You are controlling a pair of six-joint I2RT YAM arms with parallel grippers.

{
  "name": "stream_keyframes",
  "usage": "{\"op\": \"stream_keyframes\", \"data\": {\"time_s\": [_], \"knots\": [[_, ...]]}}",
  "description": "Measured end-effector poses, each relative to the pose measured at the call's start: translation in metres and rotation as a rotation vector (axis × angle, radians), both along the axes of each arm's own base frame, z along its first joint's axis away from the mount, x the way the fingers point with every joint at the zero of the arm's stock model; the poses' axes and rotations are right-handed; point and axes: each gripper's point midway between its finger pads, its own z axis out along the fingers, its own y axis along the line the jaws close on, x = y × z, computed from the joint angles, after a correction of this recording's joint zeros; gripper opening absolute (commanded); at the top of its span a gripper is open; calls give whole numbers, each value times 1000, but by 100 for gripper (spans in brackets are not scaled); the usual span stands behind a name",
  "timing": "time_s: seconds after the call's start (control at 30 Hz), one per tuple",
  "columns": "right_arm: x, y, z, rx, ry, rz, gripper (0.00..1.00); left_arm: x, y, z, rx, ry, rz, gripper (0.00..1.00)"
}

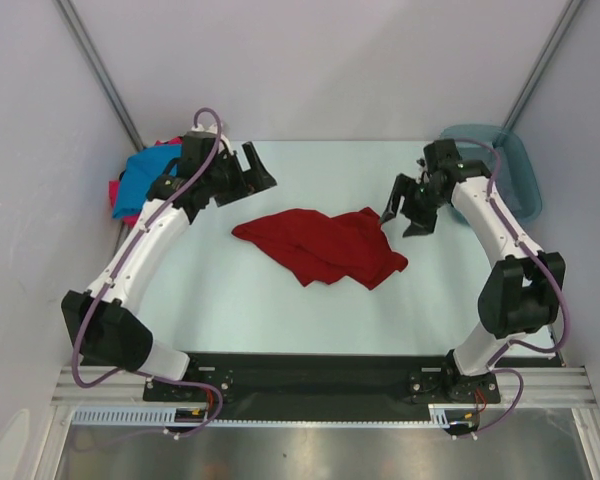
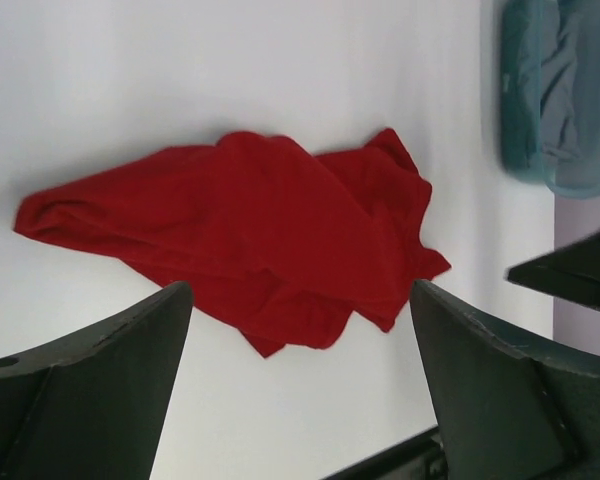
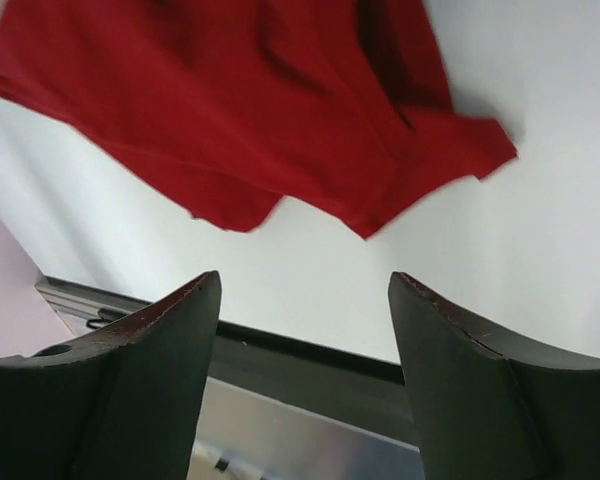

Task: Fold and stack the t-shirts
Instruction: Flatten the tshirt out

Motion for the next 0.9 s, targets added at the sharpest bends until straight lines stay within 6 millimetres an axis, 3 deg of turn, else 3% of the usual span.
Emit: {"op": "stream_keyframes", "data": {"time_s": [0.13,0.23,0.37,0.67,0.9], "knots": [[-30,-13,-53,0,157,-33,70,-10,-15,-11,-17,57,-53,94],[-43,-13,-74,16,206,-36,66,-17,-26,-23,-23,109,-87,94],[-48,-4,-88,74,214,-27,57,-27,-36,-33,-18,159,-115,93],[-55,12,-110,148,207,-9,56,-47,-38,-42,-6,200,-133,93],[-49,26,-129,189,192,-7,49,-63,-29,-29,3,169,-125,94]]}}
